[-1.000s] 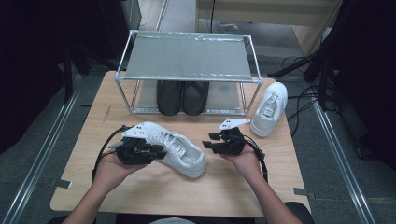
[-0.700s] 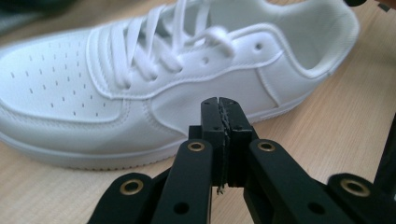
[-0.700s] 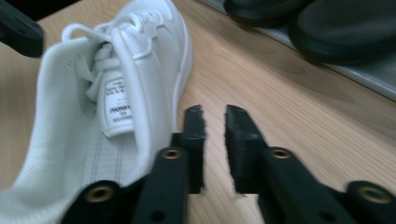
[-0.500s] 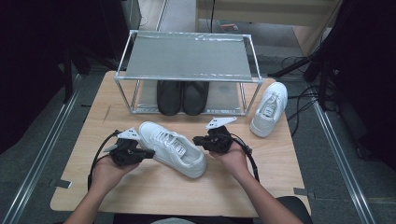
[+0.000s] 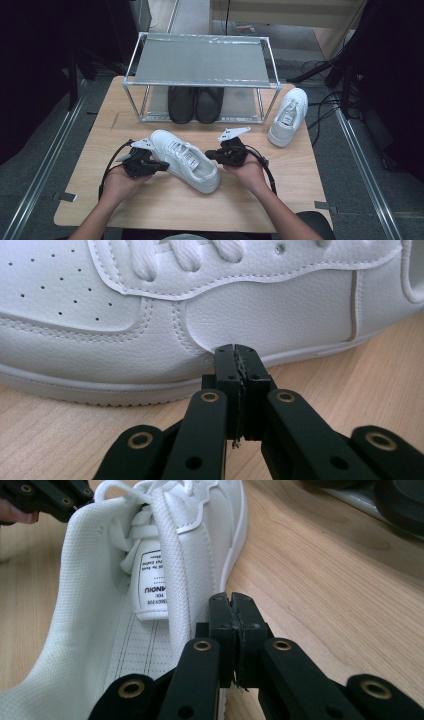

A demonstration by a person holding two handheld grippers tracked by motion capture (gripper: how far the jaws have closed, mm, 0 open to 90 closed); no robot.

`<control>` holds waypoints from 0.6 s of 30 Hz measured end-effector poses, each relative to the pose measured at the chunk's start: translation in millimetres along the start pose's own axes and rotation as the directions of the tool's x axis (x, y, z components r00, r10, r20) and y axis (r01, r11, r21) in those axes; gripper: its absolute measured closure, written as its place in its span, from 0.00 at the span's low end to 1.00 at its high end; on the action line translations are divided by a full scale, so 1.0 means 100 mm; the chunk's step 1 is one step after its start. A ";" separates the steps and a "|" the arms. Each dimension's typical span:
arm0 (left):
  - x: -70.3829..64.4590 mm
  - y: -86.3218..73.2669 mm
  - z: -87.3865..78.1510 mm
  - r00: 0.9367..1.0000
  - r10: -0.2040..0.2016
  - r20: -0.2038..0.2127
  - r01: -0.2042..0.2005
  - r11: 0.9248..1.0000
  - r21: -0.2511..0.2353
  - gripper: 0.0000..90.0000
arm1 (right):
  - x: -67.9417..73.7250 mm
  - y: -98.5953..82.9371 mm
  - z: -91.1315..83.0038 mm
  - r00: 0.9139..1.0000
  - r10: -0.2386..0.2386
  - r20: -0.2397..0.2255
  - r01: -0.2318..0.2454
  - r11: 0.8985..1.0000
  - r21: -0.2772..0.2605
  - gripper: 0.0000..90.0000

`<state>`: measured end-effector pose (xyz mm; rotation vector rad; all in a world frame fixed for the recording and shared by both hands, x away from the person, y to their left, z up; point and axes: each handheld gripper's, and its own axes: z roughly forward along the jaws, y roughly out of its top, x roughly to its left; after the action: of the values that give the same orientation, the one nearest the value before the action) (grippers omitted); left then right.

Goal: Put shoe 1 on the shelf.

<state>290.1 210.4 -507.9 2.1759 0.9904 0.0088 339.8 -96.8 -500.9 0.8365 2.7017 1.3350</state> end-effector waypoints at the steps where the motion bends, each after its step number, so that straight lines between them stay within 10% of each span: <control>1: 0.01 0.00 0.00 1.000 0.006 -0.004 -0.006 1.000 0.001 1.00 | 0.01 0.00 0.00 1.000 -0.007 0.000 0.007 1.000 0.000 0.99; 18: 0.12 0.08 0.04 0.999 0.010 0.041 -0.011 1.000 0.015 1.00 | 0.18 -0.09 -0.06 1.000 -0.024 -0.020 0.024 1.000 0.020 0.99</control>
<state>304.6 212.1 -509.1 2.1869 0.9585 -0.0384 319.2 -96.9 -500.0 0.7939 2.7351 1.3205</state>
